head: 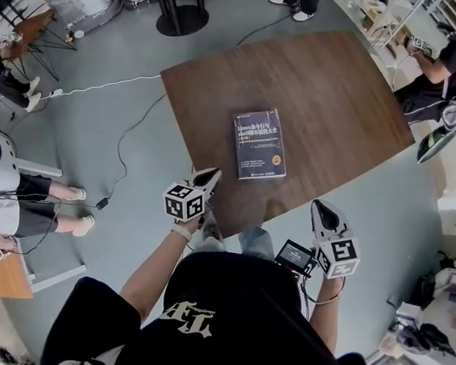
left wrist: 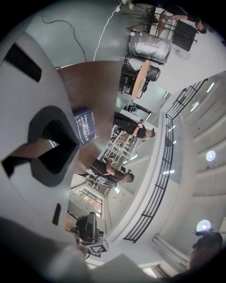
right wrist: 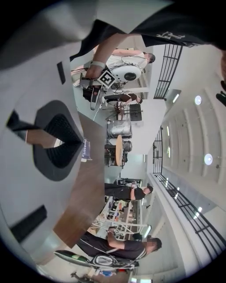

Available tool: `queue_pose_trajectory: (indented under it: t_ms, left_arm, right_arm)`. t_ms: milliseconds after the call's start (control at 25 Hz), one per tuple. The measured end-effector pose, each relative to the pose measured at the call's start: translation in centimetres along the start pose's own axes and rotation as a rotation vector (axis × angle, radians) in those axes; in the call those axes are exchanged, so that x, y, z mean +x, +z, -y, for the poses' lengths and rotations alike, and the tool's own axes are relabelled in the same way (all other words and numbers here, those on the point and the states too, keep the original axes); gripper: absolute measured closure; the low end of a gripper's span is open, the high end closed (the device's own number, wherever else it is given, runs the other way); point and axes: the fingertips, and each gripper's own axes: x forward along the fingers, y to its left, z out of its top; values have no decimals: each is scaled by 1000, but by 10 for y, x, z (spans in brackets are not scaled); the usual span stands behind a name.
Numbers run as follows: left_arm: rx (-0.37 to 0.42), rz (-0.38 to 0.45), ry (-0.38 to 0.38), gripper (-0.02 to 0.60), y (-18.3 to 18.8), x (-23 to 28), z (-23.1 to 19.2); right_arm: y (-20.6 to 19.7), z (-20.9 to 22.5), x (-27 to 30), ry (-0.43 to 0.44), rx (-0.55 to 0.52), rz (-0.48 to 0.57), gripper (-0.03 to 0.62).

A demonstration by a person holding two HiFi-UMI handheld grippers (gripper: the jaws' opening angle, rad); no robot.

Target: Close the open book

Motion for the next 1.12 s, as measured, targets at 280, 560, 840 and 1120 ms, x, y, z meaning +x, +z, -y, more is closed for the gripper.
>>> queue_pose_trajectory:
  t_ms: [280, 560, 840, 1120]
  left_arm:
    - [97, 21, -63, 575, 2, -71, 12]
    - [254, 51, -125, 575, 23, -132, 34]
    - [298, 112, -134, 575, 41, -167, 60]
    - [286, 120, -138, 575, 35, -153, 82]
  right_arm:
    - [18, -55, 6, 5, 3, 60, 606]
    - [27, -83, 6, -52, 105, 135, 606]
    - [28, -84, 12, -55, 229, 163, 606]
    - [21, -56, -15, -69, 219, 164, 606]
